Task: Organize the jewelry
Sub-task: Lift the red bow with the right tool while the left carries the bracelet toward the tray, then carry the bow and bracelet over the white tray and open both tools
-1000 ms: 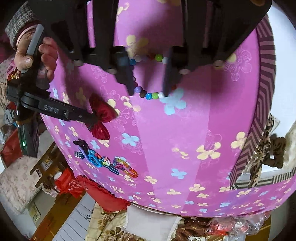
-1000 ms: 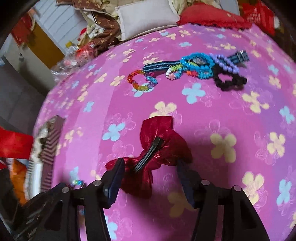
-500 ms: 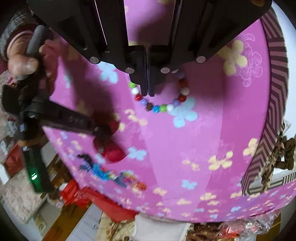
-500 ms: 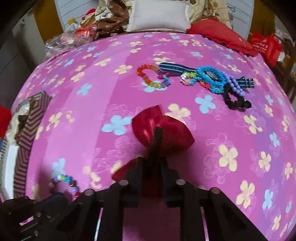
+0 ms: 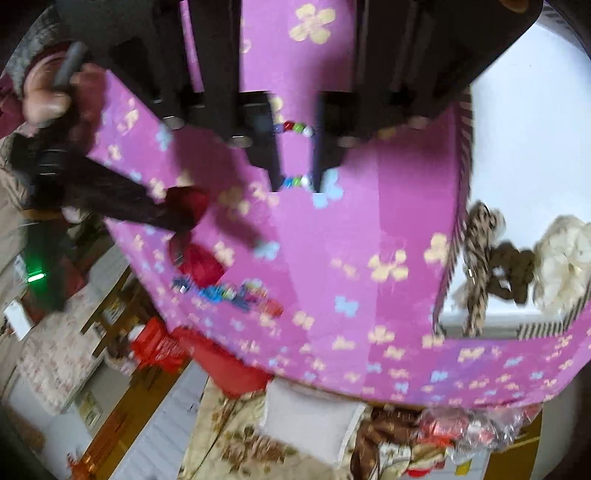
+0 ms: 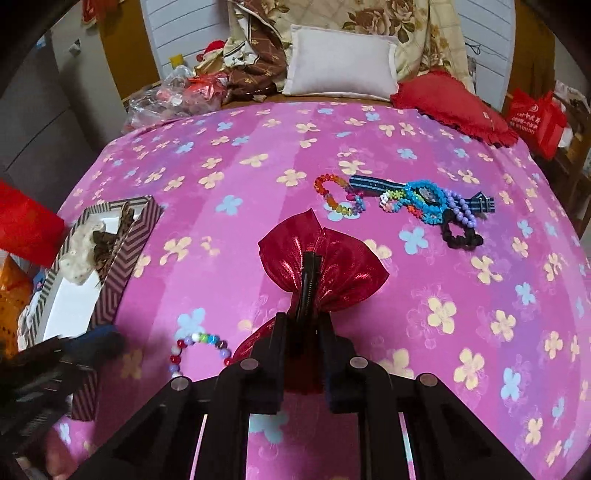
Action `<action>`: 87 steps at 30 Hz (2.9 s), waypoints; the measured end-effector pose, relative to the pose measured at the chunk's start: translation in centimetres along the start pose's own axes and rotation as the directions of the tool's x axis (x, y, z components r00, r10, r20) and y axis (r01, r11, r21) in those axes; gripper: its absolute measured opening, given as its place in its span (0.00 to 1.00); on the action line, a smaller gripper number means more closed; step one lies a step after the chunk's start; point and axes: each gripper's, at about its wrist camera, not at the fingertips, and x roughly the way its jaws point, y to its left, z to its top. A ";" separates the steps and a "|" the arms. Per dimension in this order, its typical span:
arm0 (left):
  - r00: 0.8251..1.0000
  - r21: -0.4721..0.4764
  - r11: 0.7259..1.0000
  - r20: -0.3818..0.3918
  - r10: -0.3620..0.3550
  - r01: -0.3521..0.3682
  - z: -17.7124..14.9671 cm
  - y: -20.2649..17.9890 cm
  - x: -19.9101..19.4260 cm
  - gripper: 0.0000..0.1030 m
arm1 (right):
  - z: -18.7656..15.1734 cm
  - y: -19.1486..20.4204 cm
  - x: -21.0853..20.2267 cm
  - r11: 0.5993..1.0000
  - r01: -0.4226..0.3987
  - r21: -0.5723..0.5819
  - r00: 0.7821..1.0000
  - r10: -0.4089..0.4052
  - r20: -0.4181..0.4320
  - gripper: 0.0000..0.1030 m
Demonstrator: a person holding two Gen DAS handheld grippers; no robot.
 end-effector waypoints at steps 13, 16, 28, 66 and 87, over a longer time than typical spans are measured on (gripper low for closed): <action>0.991 0.064 0.995 -0.109 0.083 -0.077 -1.7 -1.2 5.7 0.42 | -1.8 -0.3 -1.0 0.996 -0.092 0.015 0.996 0.092 0.010 0.14; 0.992 0.051 0.996 -0.097 0.077 -0.072 -1.6 -1.0 5.8 0.37 | -2.1 -0.5 -0.8 0.993 -0.113 0.017 0.994 0.113 0.010 0.14; 0.998 -0.023 1.000 0.058 0.012 -0.011 -0.5 -1.2 1.0 0.07 | -2.0 -1.1 -0.8 0.993 -0.117 0.029 0.993 0.117 0.003 0.14; 0.897 -0.574 0.763 0.106 0.429 -0.297 -0.1 24.5 -10.3 0.18 | -2.5 28.3 8.9 0.869 -0.435 -0.235 0.877 0.349 -0.332 0.14; 0.878 -0.520 0.810 0.211 0.429 -0.270 -0.1 21.1 -12.0 0.50 | -6.0 21.0 -1.2 0.873 -0.386 -0.298 0.923 0.367 -0.120 0.52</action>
